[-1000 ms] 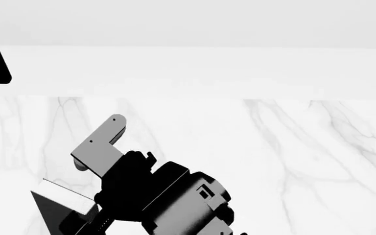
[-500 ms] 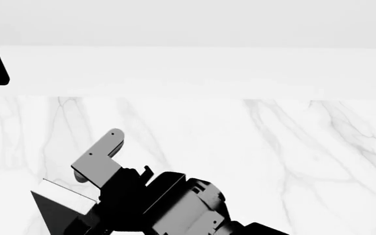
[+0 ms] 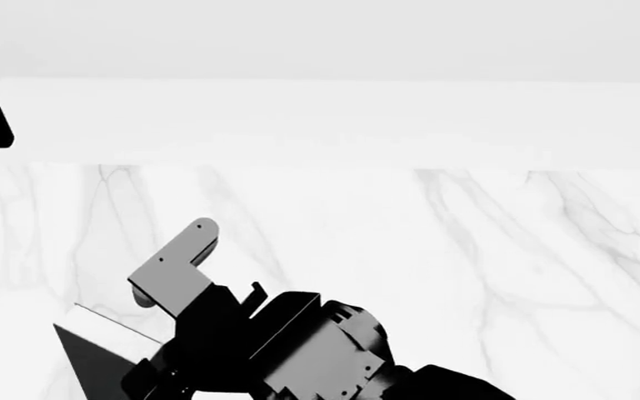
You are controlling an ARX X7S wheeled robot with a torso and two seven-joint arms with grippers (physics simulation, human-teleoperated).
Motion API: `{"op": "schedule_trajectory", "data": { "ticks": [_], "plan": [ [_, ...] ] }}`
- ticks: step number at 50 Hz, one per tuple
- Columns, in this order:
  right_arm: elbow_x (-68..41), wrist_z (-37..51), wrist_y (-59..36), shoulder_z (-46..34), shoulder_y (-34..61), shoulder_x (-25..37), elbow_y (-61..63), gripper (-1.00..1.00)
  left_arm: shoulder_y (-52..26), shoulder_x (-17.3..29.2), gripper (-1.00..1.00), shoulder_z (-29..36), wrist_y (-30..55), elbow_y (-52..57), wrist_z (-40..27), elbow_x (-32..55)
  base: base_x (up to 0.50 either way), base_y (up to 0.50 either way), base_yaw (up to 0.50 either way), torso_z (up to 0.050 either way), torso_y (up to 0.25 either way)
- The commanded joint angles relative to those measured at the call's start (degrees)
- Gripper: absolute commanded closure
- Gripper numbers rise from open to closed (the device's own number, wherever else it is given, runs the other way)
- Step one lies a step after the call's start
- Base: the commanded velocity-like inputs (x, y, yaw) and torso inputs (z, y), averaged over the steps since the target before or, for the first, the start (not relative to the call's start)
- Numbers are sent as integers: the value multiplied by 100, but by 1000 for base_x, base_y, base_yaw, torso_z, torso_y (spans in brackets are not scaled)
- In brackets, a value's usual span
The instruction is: Pick up the book on the left and place it on top of the shelf.
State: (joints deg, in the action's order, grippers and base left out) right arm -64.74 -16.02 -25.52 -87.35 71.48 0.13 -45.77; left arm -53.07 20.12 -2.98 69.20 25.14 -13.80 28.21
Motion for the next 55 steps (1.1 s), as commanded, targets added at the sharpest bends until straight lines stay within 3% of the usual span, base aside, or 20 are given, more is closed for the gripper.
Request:
{"op": "schedule_trajectory", "data": {
  "ticks": [1,22,28,48,55],
  "plan": [
    [-220,327,-84,80,379,349,820,100,15,11,-100,-4,-10,-8,-13,28,0,0,0,0,0],
    [-645,1306,-727,599,1583,1414,2521,100,-31,21,-100,18,27,11,-59,84,0,0,0,0,0],
    [1314,2819,-441,-256,1968,1604,2836,100,-9,23,-100,62,-51,-54,-49,62,0,0,0,0,0],
    [3241,4448,-1355,-1426,2469,1279,1681,100,12,45,-100,85,-66,-54,-93,86,0,0,0,0,2],
    [3401,4359,-1507,-1574,2461,1104,974,100,31,55,-100,84,-72,-50,-106,98,0,0,0,0,2]
  ]
}}
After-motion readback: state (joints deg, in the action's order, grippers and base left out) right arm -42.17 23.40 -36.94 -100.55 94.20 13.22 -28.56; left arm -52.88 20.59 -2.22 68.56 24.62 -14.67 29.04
